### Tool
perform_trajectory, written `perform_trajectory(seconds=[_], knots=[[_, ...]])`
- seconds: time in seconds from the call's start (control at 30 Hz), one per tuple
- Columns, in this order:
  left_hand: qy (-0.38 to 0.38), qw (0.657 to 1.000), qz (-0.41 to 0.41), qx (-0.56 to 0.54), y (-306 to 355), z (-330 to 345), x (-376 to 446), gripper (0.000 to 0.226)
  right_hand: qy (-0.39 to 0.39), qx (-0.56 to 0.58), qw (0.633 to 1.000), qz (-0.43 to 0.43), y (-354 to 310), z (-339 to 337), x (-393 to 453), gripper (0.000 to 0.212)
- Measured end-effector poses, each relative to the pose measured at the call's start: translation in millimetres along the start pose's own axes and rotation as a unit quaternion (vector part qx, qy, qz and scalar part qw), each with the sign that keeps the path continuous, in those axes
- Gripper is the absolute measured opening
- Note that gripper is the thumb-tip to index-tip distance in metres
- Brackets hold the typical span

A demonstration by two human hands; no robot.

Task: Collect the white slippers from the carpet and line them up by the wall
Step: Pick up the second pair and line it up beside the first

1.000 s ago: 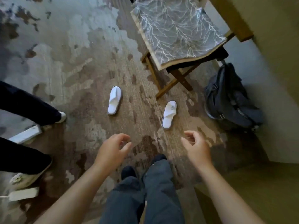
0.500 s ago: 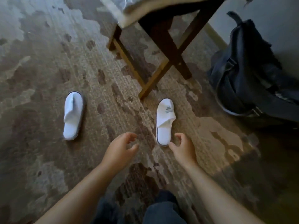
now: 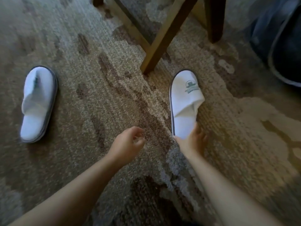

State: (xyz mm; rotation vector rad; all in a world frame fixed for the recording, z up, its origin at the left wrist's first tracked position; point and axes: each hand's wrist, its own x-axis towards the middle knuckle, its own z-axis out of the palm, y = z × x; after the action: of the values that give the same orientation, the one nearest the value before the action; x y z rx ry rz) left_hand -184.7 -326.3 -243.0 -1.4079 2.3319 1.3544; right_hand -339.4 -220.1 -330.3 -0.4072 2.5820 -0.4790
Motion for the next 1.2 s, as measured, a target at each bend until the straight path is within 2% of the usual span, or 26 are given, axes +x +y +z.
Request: perform_trajectory(seconds=[0.13,0.23,0.4,0.6,0.7,0.87,0.97,1.1,1.2], knots=[[-0.031,0.999,-0.013,0.004,-13,4,-7,0.035,0.039,0.071,0.997,-0.009,-6,1,-3,0.101],[-0.014,0.999,-0.027,0.025,-31,-8,0,0.039,0.062,0.117,0.991,-0.021,-10,-7,1,0.096],[0.105,0.991,-0.082,0.022,-81,-57,10,0.046,0.006,0.248,0.968,-0.040,-41,-6,-18,0.044],[0.234,0.964,-0.126,0.006,-150,-107,14,0.066,-0.130,0.252,0.946,-0.161,-114,51,-69,0.023],[0.276,0.942,-0.185,0.042,-185,-131,20,0.080,-0.183,0.270,0.926,-0.191,-151,73,-83,0.023],[0.286,0.917,-0.278,-0.009,-233,-146,23,0.100,-0.221,0.266,0.916,-0.203,-176,89,-93,0.023],[0.291,0.909,-0.296,-0.038,-245,-142,29,0.105,-0.225,0.258,0.917,-0.206,-180,94,-96,0.022],[0.335,0.894,-0.295,-0.026,-246,-138,36,0.103,-0.220,0.249,0.920,-0.210,-180,102,-99,0.022],[0.313,0.889,-0.333,-0.032,-241,-137,37,0.112,-0.230,0.249,0.918,-0.206,-179,101,-103,0.024]])
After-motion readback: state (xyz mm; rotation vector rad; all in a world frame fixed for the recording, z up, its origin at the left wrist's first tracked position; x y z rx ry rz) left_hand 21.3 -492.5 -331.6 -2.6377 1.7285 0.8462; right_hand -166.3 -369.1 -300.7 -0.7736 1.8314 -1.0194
